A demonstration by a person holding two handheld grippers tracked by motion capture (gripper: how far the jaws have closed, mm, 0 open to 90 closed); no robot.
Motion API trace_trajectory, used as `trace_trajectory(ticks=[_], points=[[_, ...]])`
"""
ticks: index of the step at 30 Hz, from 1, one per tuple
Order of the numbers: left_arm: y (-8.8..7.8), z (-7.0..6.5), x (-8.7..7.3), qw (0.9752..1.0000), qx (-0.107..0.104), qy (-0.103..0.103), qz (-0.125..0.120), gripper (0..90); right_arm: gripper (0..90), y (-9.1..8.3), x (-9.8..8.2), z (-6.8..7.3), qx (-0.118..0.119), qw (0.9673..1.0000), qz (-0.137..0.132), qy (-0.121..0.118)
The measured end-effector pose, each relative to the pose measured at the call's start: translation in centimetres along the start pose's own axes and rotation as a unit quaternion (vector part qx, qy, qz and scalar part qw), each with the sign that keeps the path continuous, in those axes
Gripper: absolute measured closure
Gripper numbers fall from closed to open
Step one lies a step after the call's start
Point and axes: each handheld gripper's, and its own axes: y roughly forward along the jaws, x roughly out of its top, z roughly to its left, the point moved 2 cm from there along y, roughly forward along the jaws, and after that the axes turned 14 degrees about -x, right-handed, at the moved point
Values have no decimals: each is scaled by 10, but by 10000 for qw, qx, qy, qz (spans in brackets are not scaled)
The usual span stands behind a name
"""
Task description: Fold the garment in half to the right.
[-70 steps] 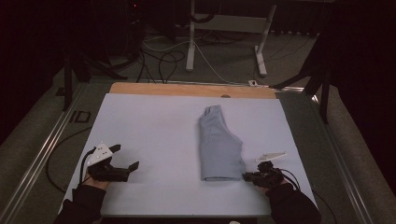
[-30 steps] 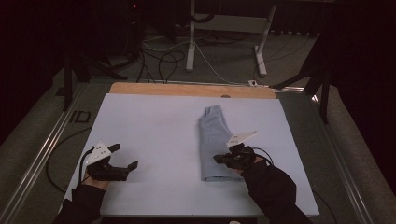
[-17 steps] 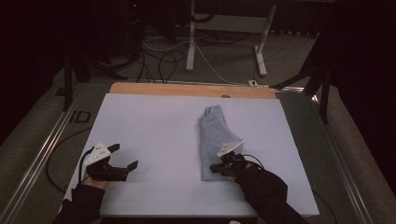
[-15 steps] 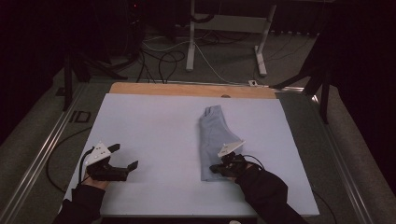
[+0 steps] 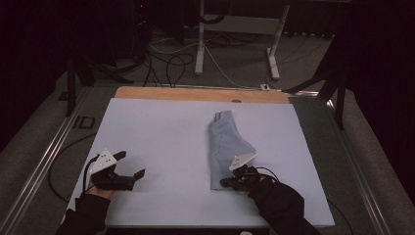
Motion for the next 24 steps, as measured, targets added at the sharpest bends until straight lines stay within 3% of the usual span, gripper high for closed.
trace_trajectory(ticks=[2,8,16,24], points=[[0,0,0,10000,-5,-21,-18,11,900,0,0,1,11,9998,43,174],[1,-1,0,10000,-12,20,29,11,900,0,1,-3,69,9999,11,135],[0,0,0,10000,-8,11,16,11,898,-18,16,-9,30,9987,-457,222],[-1,0,0,10000,-1,-8,3,11,587,-23,21,-15,-21,9976,-638,256]])
